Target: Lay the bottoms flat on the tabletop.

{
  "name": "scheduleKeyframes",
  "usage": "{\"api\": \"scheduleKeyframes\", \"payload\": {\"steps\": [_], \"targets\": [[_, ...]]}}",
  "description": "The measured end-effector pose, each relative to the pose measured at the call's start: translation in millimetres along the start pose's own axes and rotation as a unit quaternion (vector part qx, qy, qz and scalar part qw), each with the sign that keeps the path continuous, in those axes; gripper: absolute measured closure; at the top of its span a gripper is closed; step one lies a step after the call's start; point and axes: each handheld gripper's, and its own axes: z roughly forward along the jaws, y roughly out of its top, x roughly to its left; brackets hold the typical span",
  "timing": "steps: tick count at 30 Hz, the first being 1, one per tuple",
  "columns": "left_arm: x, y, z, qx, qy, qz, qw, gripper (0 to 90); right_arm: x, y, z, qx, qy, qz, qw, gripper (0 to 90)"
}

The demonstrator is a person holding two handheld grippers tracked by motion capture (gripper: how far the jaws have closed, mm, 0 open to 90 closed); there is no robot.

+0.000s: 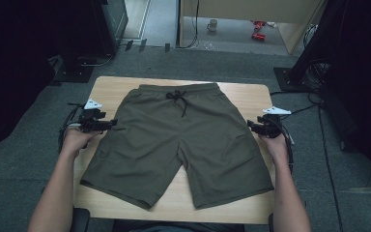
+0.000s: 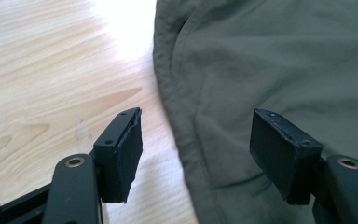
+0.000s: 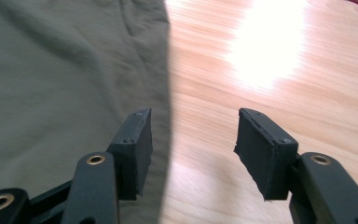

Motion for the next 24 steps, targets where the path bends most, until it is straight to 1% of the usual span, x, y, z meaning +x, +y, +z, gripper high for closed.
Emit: {"api": "scheduleKeyframes", "payload": {"steps": [4,7,9,12,16,19,21,24], "targets": [[3.0,-7.5,0.6,0.0,0.006,-0.008,0.9999,32.8,-7.7,-7.9,-0.8,0.003,-0.009,0.014,0.9999,46.4],[6.6,-12.8,0.3,-0.001,0.007,-0.01,0.9999,32.8,-10.1,-12.1,-0.8,0.006,-0.016,0.015,0.9998,45.2],[9.1,-16.5,0.7,0.003,0.008,-0.013,0.9999,32.5,-10.8,-14.2,-0.8,0.01,-0.02,0.015,0.9996,43.8],[11.1,-21.4,0.8,0.007,0.01,-0.007,0.9999,32.5,-11.9,-17.8,0.2,0.018,-0.022,0.017,0.9994,42.4],[12.3,-26.4,2.4,0.013,0.013,0.004,0.9998,32.3,-13.8,-20.6,2.3,0.025,-0.029,0.013,0.9992,41.7],[14.1,-29.8,5.2,0.015,0.012,0.001,0.9998,30.1,-16.1,-22.3,4.0,0.018,-0.032,0.018,0.9992,40.9],[15.0,-32.2,6.0,0.007,0.009,0.001,0.9999,29.3,-16.0,-23.1,4.9,0.014,-0.033,0.018,0.9992,39.3],[15.2,-33.8,6.1,0.002,0.01,0.003,0.9999,28.7,-14.3,-22.4,6.2,0.015,-0.035,0.017,0.9991,34.9]]}}
